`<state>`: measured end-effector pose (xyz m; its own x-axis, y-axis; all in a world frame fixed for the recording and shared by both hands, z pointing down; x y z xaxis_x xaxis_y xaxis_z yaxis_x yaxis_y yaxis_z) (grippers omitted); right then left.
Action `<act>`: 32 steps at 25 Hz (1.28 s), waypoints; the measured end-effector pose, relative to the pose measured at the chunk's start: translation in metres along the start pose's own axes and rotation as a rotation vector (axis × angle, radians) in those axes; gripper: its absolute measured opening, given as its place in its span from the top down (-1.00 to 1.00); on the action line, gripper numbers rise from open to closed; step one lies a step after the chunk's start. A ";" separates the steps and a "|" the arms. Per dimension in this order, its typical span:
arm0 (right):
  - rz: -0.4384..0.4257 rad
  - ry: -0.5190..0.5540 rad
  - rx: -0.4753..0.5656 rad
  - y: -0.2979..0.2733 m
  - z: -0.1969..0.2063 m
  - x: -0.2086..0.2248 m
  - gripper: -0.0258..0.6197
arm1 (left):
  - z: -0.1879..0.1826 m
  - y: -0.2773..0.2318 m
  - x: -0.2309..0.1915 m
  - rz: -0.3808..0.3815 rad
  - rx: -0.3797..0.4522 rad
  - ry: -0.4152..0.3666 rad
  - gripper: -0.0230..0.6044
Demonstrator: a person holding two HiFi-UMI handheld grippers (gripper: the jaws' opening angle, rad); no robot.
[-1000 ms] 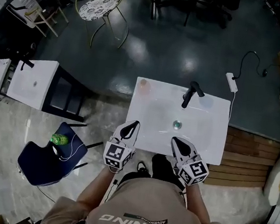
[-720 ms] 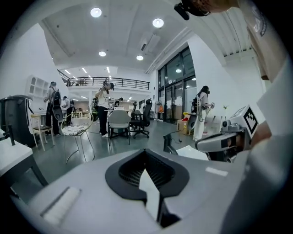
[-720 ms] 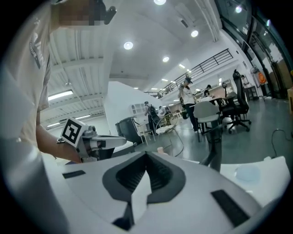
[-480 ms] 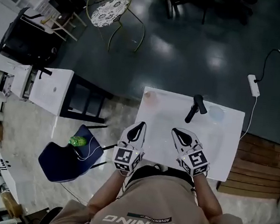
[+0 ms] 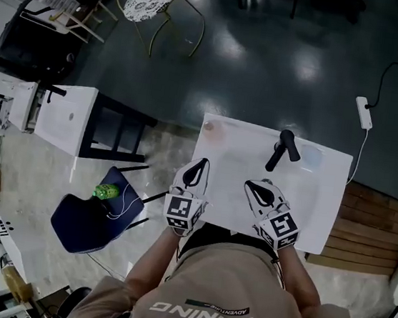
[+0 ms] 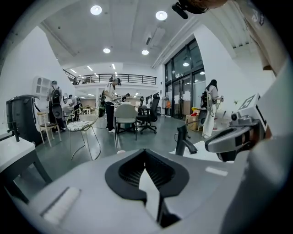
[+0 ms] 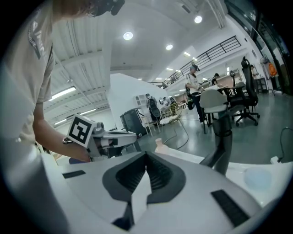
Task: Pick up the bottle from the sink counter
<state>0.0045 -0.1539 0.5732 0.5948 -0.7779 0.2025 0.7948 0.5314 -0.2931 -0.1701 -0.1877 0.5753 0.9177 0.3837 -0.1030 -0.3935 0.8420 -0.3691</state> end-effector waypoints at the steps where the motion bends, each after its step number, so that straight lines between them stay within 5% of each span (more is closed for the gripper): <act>1: 0.009 0.007 -0.005 -0.002 -0.002 -0.004 0.90 | 0.003 -0.001 -0.006 0.004 0.000 -0.004 0.90; 9: 0.104 0.038 -0.026 -0.021 -0.025 -0.014 0.90 | 0.023 -0.047 -0.051 0.076 0.011 -0.038 0.85; 13: 0.114 0.003 -0.020 -0.039 -0.024 -0.013 0.90 | 0.033 -0.079 -0.066 0.115 0.027 -0.046 0.40; 32: 0.196 -0.025 -0.061 -0.067 -0.017 -0.013 0.90 | 0.046 -0.120 -0.080 0.206 0.051 -0.073 0.39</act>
<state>-0.0582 -0.1850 0.5741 0.7409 -0.6526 0.1586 0.6551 0.6501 -0.3850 -0.1985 -0.3021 0.6706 0.8118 0.5747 -0.1039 -0.5765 0.7603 -0.2993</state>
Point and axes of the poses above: the fingertips, and each gripper's own axes: y backward along the fingers, x to its right, z out of its underside, the point moved 5 cm from there along y, backward along the fingers, and after that the axes turned 6 degrees about y, right-handed, at the moved point
